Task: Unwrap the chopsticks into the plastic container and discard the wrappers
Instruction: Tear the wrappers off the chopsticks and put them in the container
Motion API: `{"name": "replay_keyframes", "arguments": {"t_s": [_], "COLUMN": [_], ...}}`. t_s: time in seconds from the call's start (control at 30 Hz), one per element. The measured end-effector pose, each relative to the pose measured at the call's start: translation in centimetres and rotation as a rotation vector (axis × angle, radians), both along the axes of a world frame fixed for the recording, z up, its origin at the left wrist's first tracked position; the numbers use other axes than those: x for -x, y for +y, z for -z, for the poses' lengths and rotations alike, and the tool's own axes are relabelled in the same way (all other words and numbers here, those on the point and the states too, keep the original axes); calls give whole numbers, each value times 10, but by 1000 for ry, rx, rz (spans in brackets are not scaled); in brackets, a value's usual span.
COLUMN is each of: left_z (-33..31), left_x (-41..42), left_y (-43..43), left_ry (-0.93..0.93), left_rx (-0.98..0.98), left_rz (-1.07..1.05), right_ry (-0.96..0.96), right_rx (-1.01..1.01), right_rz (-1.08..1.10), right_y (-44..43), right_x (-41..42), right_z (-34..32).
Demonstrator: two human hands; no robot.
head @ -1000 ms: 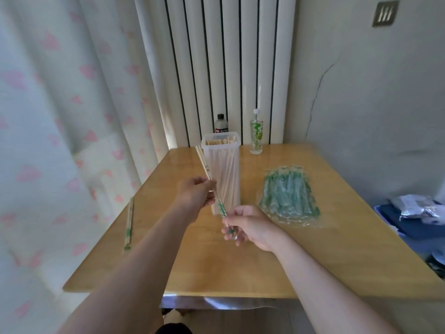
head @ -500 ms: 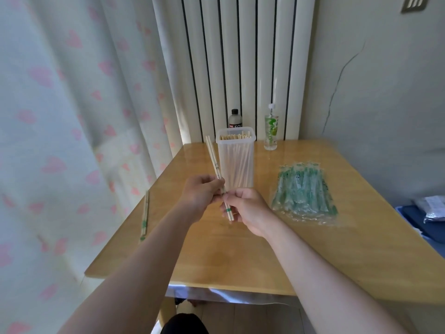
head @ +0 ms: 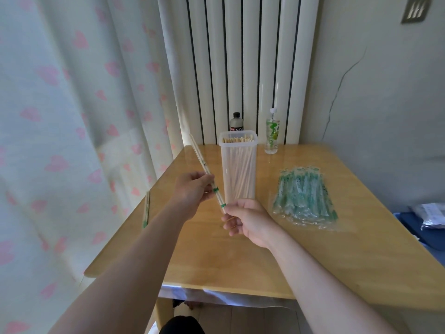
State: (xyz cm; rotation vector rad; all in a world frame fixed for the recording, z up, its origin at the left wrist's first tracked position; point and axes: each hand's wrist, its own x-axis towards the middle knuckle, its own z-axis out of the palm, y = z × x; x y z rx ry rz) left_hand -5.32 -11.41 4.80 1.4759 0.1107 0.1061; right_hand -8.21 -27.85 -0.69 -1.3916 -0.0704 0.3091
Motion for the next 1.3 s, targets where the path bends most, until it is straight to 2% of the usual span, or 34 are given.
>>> {"name": "replay_keyframes", "arguments": {"t_s": [0.2,0.37,0.67,0.77,0.87,1.03,1.13,1.3], "left_z": [4,4,-21,-20,-11,-8,-10,-8], "left_x": [5,6,-5,0,5,2,0,4], "left_y": [1,7,31,28,21,26,29,15], "left_ry": [-4,-2,-12,7,42,-6,-24,-53], "left_rx": [-6,-4,142,191,152,250,338,366], "left_rz": [4,0,-228,-167,-94,-167,-226,-243], "right_ry": [-48,-47,-20,-32,-51,-65,-57,4], "right_rx": [42,-3,-49,-49,-49,-60,-180,-602], "right_rz": [69,52,48,53,54,164,281,336], "right_y": [11,13,-13,-19,-23,-43,-53,-48], "right_x": [-2,2,5,4,4,4,4,8], "right_z": [-2,6,18,15,7,-7,-15,-31]}}
